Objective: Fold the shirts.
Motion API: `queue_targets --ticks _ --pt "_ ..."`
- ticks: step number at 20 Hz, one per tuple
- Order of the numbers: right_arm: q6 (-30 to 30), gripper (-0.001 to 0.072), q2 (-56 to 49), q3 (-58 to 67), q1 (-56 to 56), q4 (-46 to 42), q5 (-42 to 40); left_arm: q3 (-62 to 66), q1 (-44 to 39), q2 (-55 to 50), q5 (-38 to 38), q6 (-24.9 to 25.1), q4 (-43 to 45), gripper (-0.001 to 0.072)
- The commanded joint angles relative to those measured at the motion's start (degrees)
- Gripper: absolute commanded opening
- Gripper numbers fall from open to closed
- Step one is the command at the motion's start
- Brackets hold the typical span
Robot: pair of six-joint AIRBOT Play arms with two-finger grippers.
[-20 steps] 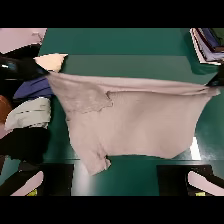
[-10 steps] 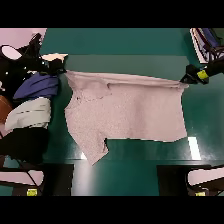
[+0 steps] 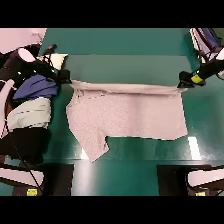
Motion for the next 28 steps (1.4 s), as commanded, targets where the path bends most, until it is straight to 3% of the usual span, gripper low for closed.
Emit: queue_targets --ticks 1,4,5,6,7,12,13,14,20,28 --pt "-0.09 0.0010 3.89 -8.55 0.55 -1.95 -2.12 -4.48 -2.14 -0.09 -1.75 -0.59 3.43 0.0020" --pt "0.00 0.0017 7.21 -13.51 0.28 -1.38 -5.68 -5.64 -2.03 -0.07 -2.78 -2.36 4.52 0.0047" --pt "0.00 0.0160 7.78 -13.64 0.28 -1.40 -5.68 -5.60 -2.03 0.13 -2.73 -3.17 4.46 0.0296" --pt "-0.02 0.0331 8.55 -13.62 0.24 -1.42 -5.49 -5.62 -2.03 0.85 -2.89 -3.61 4.57 0.0468" --pt "-0.02 0.0343 9.64 -13.62 0.15 -1.44 -4.96 -5.64 -2.03 2.23 -3.50 -3.56 5.14 0.0417" --pt "-0.07 0.0346 18.12 -13.68 -2.43 -1.40 2.86 -14.60 -2.03 15.72 -8.15 -5.09 9.07 0.0419" --pt "-0.07 0.0378 19.58 -13.68 -2.49 -1.40 3.96 -20.17 -2.03 19.45 -8.00 -6.29 8.92 0.0420" --pt "-0.07 0.0469 20.87 -13.68 -2.51 -1.44 4.59 -25.92 -2.03 23.04 -7.39 -7.13 8.28 0.0420" --pt "-0.09 0.0471 24.70 -13.68 -2.05 4.66 5.44 -54.84 -2.05 36.54 0.17 -6.78 -8.87 0.0447" --pt "-0.07 0.0468 24.70 -13.68 -1.38 4.63 6.80 -62.03 -2.05 36.39 11.28 -3.41 -18.45 0.0414"
